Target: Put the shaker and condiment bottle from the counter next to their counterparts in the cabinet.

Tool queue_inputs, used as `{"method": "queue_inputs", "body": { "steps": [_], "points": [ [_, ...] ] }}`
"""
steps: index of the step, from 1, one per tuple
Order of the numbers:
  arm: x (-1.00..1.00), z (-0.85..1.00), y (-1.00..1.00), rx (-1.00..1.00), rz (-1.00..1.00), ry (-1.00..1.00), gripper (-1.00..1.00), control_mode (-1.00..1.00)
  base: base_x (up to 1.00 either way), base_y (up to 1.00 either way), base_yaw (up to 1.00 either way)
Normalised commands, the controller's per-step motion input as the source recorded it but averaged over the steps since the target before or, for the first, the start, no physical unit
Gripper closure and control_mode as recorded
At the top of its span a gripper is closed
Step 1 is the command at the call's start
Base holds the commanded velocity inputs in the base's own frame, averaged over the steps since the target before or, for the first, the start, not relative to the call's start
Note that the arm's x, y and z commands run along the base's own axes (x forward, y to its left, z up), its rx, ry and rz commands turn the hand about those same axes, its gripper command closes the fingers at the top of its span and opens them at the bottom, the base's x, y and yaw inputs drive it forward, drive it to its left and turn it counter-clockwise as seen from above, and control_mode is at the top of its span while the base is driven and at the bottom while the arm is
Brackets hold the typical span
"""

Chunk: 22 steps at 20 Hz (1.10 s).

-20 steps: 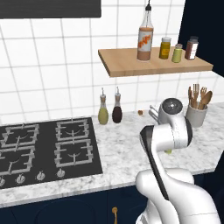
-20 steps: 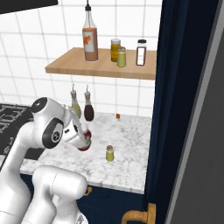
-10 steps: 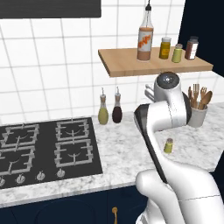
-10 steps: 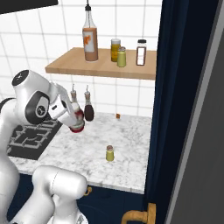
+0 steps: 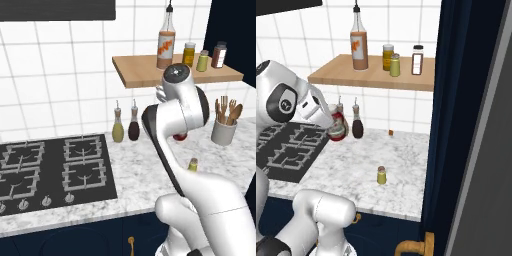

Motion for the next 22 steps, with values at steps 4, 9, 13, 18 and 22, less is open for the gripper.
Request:
{"method": "queue_inputs", "body": {
  "steps": [4,9,13,18,22],
  "points": [
    [-0.01,0.33,0.01,-0.03,0.09,0.00,1.00,-1.00,0.00,0.00,0.00],
    [0.00,0.36,0.00,-0.05,0.11,0.03,1.00,-1.00,0.00,0.00,0.00],
    [0.00,0.38,0.01,-0.05,0.09,0.01,1.00,-1.00,0.00,0.00,0.00],
    [-0.07,0.40,0.00,-0.04,0.08,0.00,1.00,-1.00,0.00,0.00,0.00],
    [-0.06,0.57,0.00,0.00,0.08,0.00,1.00,-1.00,0.00,0.00,0.00]
  ]
}}
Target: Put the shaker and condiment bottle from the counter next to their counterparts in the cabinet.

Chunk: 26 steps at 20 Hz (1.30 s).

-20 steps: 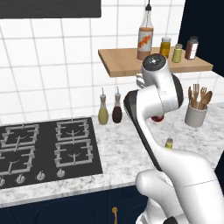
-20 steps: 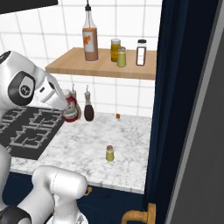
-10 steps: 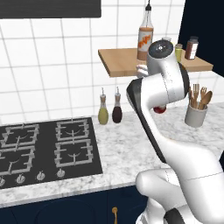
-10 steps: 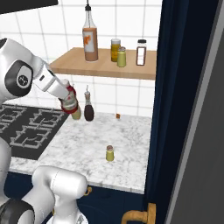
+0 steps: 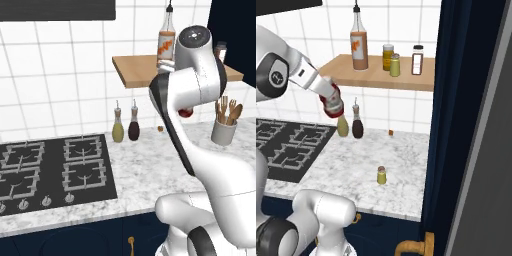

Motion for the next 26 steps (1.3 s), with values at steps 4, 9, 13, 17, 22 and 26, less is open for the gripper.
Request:
{"method": "queue_inputs", "body": {
  "steps": [4,9,13,17,22,26],
  "points": [
    [-0.03,0.51,0.00,0.00,0.07,0.00,1.00,-1.00,0.00,0.00,0.00],
    [-0.01,0.46,0.01,0.00,0.07,0.00,1.00,-1.00,0.00,0.00,0.00],
    [0.00,0.20,0.09,-0.01,0.07,0.00,1.00,-1.00,0.00,0.00,0.00],
    [0.00,0.15,0.18,-0.04,0.07,0.00,1.00,-1.00,0.00,0.00,0.00],
    [0.00,0.28,0.13,-0.03,0.06,0.00,1.00,-1.00,0.00,0.00,0.00],
    [0.00,0.24,0.00,0.00,0.09,0.00,1.00,-1.00,0.00,0.00,0.00]
  ]
}}
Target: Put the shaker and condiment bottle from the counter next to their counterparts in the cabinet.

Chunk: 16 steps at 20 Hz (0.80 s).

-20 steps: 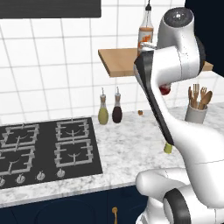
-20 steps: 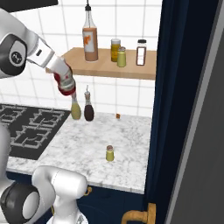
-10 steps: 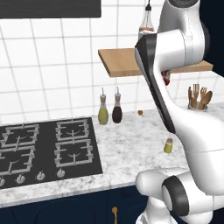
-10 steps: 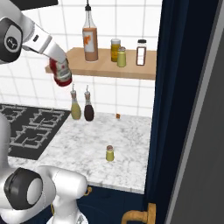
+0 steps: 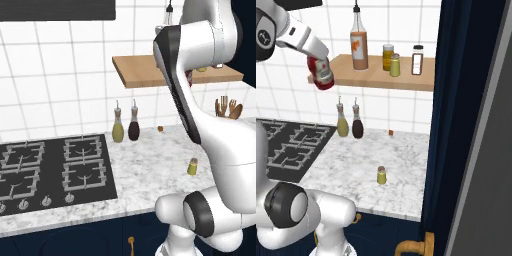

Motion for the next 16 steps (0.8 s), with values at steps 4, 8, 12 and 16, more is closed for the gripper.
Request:
{"method": "queue_inputs", "body": {
  "steps": [4,8,12,16],
  "points": [
    [0.00,0.14,0.00,0.00,0.11,-0.04,1.00,-1.00,0.00,0.00,0.00],
    [0.01,0.00,0.00,0.00,0.09,-0.03,1.00,-1.00,0.00,0.00,0.00],
    [0.16,0.00,0.01,0.00,0.07,-0.04,1.00,-1.00,0.00,0.00,0.00],
    [0.30,0.00,0.07,-0.03,0.05,-0.03,1.00,-1.00,0.00,0.00,0.00]
  ]
}}
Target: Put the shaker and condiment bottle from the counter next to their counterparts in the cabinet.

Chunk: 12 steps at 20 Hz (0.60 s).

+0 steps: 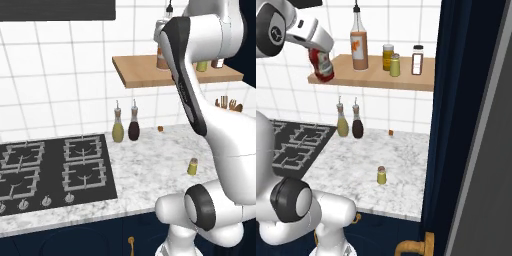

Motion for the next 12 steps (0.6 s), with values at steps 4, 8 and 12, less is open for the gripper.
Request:
{"method": "queue_inputs", "body": {
  "steps": [4,8,12],
  "points": [
    [0.29,0.00,0.14,-0.06,0.05,-0.01,1.00,-1.00,0.00,0.00,0.00],
    [0.28,0.00,0.13,-0.03,0.05,0.00,1.00,-1.00,0.00,0.00,0.00],
    [0.32,0.00,0.01,0.00,0.06,0.00,1.00,-1.00,0.00,0.00,0.00]
  ]
}}
